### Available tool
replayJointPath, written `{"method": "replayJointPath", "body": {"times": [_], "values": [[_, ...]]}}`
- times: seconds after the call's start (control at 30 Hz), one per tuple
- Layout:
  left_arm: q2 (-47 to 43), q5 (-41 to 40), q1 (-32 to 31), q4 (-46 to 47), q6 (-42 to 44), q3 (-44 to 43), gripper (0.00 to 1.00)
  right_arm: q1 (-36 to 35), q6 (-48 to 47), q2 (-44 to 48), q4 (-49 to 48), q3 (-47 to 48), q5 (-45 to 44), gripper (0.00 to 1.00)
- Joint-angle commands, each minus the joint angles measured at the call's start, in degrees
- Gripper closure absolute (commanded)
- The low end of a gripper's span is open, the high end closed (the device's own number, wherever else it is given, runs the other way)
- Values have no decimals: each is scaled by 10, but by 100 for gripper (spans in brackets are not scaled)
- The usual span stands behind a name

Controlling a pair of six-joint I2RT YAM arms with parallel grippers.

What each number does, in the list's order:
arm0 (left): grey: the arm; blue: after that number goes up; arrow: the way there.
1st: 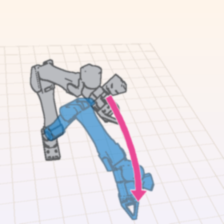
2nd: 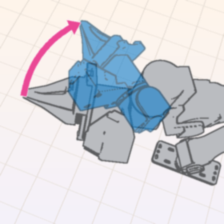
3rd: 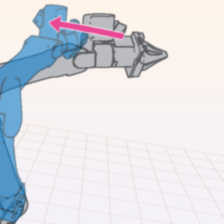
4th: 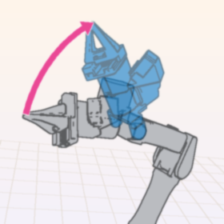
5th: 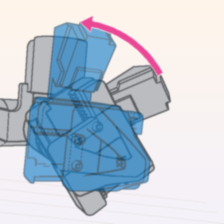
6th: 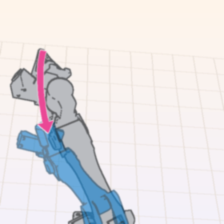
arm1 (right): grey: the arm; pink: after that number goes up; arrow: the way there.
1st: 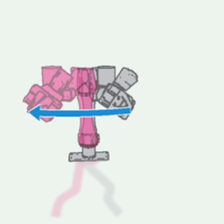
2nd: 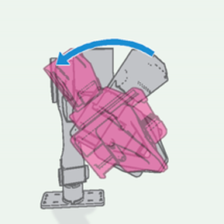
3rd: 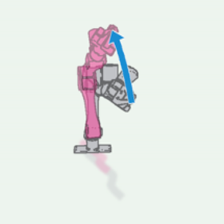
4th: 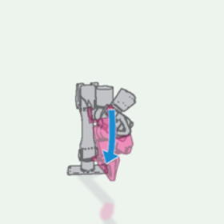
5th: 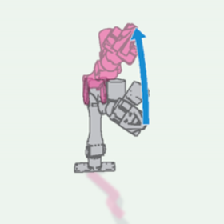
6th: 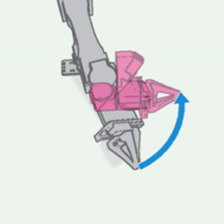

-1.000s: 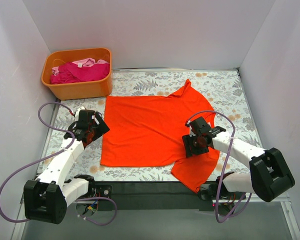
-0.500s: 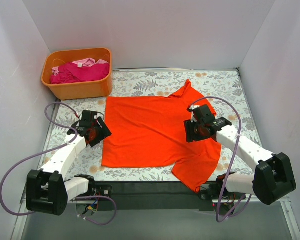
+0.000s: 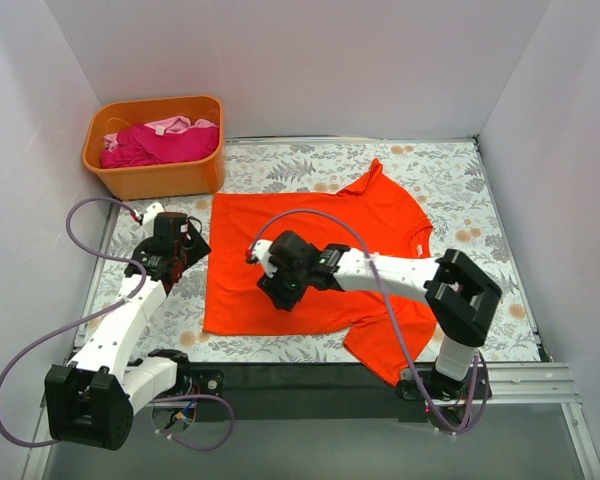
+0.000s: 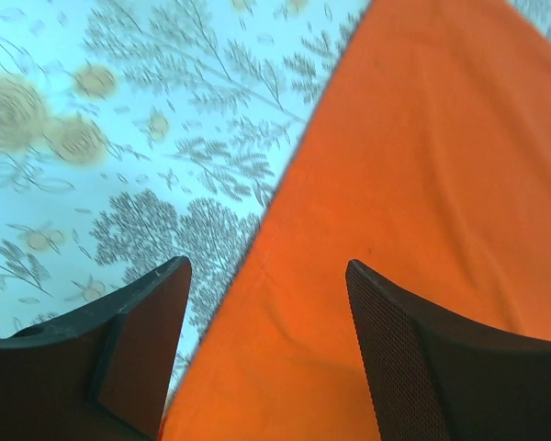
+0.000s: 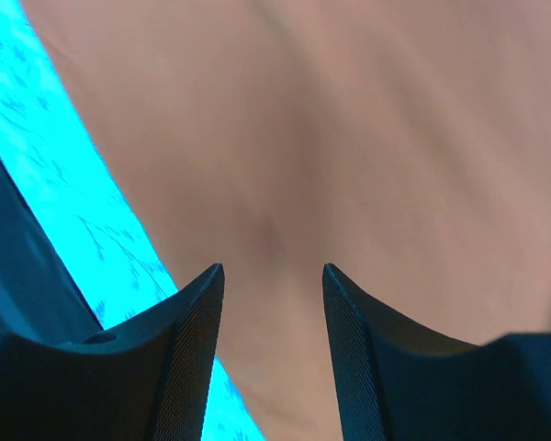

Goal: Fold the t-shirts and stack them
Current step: Flatten the tshirt out

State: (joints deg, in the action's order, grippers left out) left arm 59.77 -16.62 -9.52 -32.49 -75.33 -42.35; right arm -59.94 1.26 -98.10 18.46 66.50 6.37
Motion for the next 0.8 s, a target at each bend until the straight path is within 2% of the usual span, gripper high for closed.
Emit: {"method": "replayJointPath", "body": {"times": [0.0,0.2,0.4,0.57,0.77], "values": [[-35,-118,0,56,28,12,35,-54,-83,-74,-22,89,-6,54],[-59,-152,0,85,26,56,34,-97,-131,-139,-4,115,-4,54],[-48,-161,0,91,30,60,33,-135,-174,-178,60,153,7,53],[-37,-170,1,88,30,57,33,-161,-202,-197,122,180,36,53],[-42,-170,2,87,27,60,33,-170,-196,-185,146,191,44,53]]}}
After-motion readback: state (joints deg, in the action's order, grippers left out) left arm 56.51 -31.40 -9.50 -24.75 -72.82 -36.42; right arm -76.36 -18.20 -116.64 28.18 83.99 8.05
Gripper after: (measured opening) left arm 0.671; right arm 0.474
